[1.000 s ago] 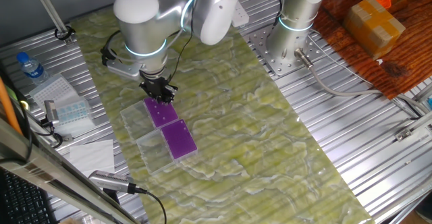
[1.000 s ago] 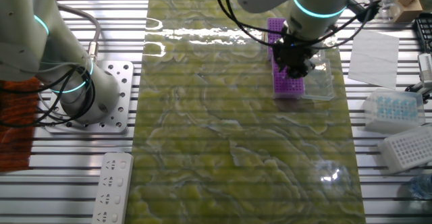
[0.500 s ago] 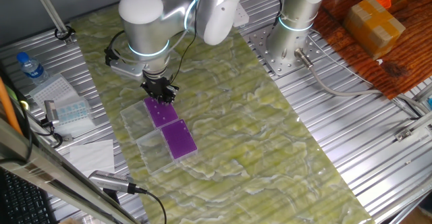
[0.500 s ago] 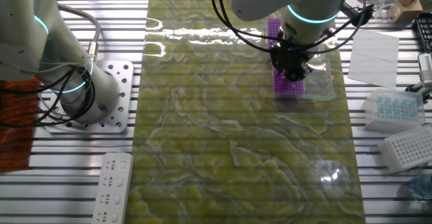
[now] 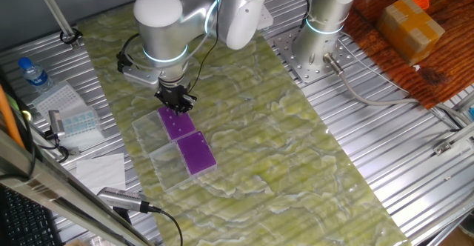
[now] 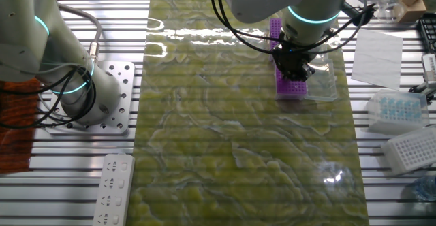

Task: Transfer all small pipette tips from one holder to another

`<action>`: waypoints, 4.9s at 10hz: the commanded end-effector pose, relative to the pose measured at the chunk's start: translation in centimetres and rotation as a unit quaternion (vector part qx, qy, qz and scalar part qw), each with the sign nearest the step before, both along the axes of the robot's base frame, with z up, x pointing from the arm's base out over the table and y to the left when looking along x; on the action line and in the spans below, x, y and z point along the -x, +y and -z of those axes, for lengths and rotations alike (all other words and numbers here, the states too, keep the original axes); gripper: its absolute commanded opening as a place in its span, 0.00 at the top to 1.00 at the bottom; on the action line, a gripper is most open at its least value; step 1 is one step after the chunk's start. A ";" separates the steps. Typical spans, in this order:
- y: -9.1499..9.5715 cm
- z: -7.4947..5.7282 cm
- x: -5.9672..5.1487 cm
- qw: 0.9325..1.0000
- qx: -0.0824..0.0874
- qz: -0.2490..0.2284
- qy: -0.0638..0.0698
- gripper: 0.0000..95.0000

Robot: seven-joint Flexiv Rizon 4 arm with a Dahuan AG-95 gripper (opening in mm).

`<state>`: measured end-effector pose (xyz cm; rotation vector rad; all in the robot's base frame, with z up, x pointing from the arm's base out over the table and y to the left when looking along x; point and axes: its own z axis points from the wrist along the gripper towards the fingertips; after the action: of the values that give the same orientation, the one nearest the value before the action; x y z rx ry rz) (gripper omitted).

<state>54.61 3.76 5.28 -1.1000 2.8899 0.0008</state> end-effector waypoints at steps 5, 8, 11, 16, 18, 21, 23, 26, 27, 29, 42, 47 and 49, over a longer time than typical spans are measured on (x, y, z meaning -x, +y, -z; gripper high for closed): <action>0.0 0.0 0.0 1.000 0.000 0.000 0.000 1.00; 0.0 0.0 0.0 1.000 0.000 0.000 0.000 1.00; 0.0 0.0 0.0 1.000 0.000 0.000 0.000 1.00; 0.0 0.0 0.0 1.000 0.000 0.000 0.000 1.00; 0.0 0.0 0.0 1.000 0.000 0.000 0.000 1.00; 2.6 -7.1 -0.2 0.998 0.009 0.033 0.045 1.00; 2.6 -7.1 -0.2 0.998 0.009 0.033 0.045 1.00; 4.2 -8.9 0.0 0.997 -0.002 0.059 0.047 1.00; 4.2 -8.9 0.0 0.997 -0.002 0.059 0.047 1.00; 10.7 -9.2 0.7 0.989 -0.017 0.139 0.039 1.00; 15.4 -3.7 1.6 0.984 -0.019 0.179 0.008 1.00; 15.4 -2.9 1.8 0.984 -0.017 0.177 0.004 1.00; 15.5 -2.8 1.8 0.984 -0.016 0.177 0.003 1.00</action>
<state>52.71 19.18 7.88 -0.5681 3.0338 0.0341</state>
